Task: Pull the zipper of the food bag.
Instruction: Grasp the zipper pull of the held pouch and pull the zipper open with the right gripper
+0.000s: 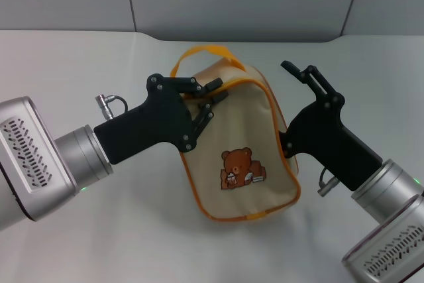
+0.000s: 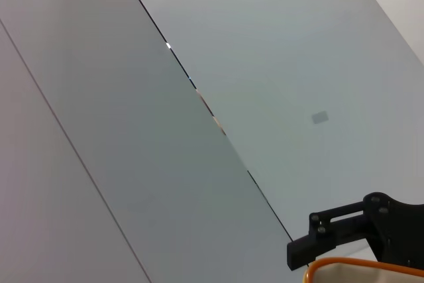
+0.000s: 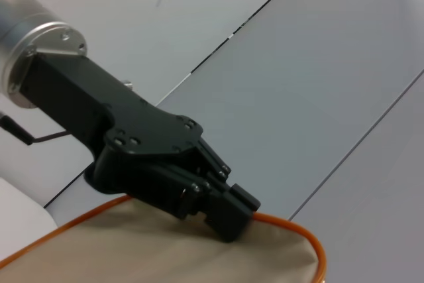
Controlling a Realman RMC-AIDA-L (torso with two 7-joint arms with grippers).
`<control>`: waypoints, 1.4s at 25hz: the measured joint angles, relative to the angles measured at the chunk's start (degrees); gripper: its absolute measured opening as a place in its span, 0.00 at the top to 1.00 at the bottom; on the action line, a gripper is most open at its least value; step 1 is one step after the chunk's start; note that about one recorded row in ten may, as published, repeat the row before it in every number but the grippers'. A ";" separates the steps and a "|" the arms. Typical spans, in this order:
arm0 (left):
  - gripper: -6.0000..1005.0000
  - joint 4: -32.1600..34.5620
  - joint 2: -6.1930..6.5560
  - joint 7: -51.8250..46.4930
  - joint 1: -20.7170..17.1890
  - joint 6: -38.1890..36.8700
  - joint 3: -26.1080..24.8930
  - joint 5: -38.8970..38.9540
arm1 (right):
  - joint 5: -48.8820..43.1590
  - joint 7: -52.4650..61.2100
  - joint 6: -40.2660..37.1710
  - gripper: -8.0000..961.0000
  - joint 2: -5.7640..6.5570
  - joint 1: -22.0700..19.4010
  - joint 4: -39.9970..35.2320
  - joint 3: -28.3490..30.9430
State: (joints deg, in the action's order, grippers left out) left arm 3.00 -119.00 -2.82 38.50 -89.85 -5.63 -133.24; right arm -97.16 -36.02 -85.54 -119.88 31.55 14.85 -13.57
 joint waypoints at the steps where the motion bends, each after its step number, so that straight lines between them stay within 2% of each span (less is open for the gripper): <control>1: 0.91 0.00 0.00 0.00 0.00 0.00 0.02 0.01 | 0.08 0.03 -0.10 0.15 0.00 0.02 0.11 0.04; 8: 0.91 -0.01 0.03 0.01 0.00 -0.04 0.10 -0.03 | 0.31 0.15 -0.38 0.15 0.00 -0.10 0.74 0.12; 12: 0.91 -0.02 0.05 0.01 -0.01 -0.06 0.11 -0.15 | 0.36 0.11 -0.52 0.29 0.00 -0.40 1.28 0.13; 22: 0.91 -0.01 0.08 0.01 0.05 -0.06 0.10 -0.19 | 0.30 0.17 -0.63 0.53 0.00 -0.44 1.69 0.23; 27: 0.91 -0.01 0.09 0.01 0.07 -0.07 0.10 -0.19 | 0.17 -0.27 -0.63 0.78 0.00 -0.49 2.02 0.23; 32: 0.91 0.00 0.08 0.01 0.16 -0.09 0.03 -0.06 | 0.26 -0.49 -0.65 0.99 0.00 -1.32 2.16 0.21; 35: 0.91 0.00 0.13 0.01 0.18 -0.11 -0.16 0.04 | 0.14 -0.59 -0.73 0.99 0.00 -3.04 2.19 0.18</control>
State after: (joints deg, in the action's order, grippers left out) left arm 2.99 -118.86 -2.81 38.68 -89.97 -5.80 -133.20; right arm -97.03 -36.61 -86.27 -119.88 28.52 17.04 -13.39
